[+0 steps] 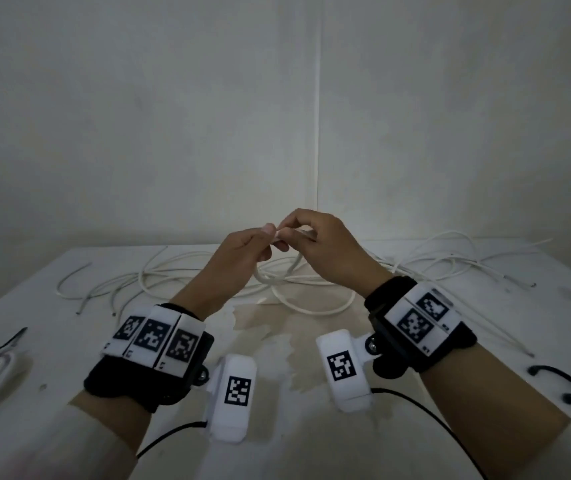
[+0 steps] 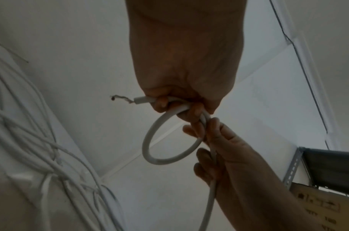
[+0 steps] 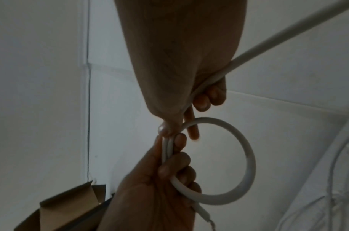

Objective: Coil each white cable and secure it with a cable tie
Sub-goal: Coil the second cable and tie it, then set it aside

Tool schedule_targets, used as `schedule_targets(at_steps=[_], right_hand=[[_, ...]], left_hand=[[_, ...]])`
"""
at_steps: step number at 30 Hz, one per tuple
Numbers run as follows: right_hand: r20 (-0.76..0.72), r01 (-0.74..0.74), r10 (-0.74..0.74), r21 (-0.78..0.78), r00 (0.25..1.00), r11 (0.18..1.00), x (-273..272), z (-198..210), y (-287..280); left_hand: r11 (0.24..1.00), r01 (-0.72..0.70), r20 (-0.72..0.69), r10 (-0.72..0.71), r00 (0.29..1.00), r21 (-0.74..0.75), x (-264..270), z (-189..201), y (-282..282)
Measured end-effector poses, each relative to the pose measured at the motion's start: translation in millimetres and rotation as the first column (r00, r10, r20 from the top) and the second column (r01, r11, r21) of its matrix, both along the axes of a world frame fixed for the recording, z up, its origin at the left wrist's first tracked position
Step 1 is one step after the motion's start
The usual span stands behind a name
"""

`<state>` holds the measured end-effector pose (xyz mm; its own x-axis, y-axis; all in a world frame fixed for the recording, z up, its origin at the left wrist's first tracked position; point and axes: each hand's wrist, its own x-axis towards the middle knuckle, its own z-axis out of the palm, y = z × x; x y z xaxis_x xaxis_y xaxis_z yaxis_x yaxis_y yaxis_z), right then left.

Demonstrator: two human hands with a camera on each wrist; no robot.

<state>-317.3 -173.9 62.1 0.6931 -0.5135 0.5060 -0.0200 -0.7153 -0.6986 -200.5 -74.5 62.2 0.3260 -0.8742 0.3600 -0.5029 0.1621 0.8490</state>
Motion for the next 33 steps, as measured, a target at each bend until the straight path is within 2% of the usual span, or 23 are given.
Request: schedule_targets(at_steps=[2, 7, 13, 20, 26, 33], right_hand=[[-0.058, -0.041, 0.045, 0.07, 0.997, 0.997, -5, 5, 1], [-0.134, -0.028, 0.045, 0.123, 0.99, 0.992, -20, 21, 2], [-0.074, -0.056, 0.075, 0.237, 0.994, 0.97, -31, 28, 6], [-0.026, 0.009, -0.004, 0.186, 1.0, 0.983, -33, 32, -1], [0.005, 0.007, -0.008, 0.187, 1.0, 0.982, -34, 29, 2], [-0.04, 0.039, -0.035, 0.112, 0.999, 0.993, -29, 23, -2]], left_hand=[[1.0, 0.023, -0.015, -0.023, 1.0, 0.019, -1, 2, 0], [0.994, 0.076, -0.033, -0.074, 0.997, 0.072, -4, 7, -2], [0.99, 0.094, -0.06, -0.089, 0.994, 0.1, -6, 9, -2], [0.995, 0.09, -0.166, -0.081, 0.983, 0.045, -7, 15, -2], [0.993, 0.101, -0.076, -0.096, 0.992, 0.058, -7, 15, -3], [0.992, 0.085, 0.001, -0.086, 0.996, 0.096, -6, 13, -5]])
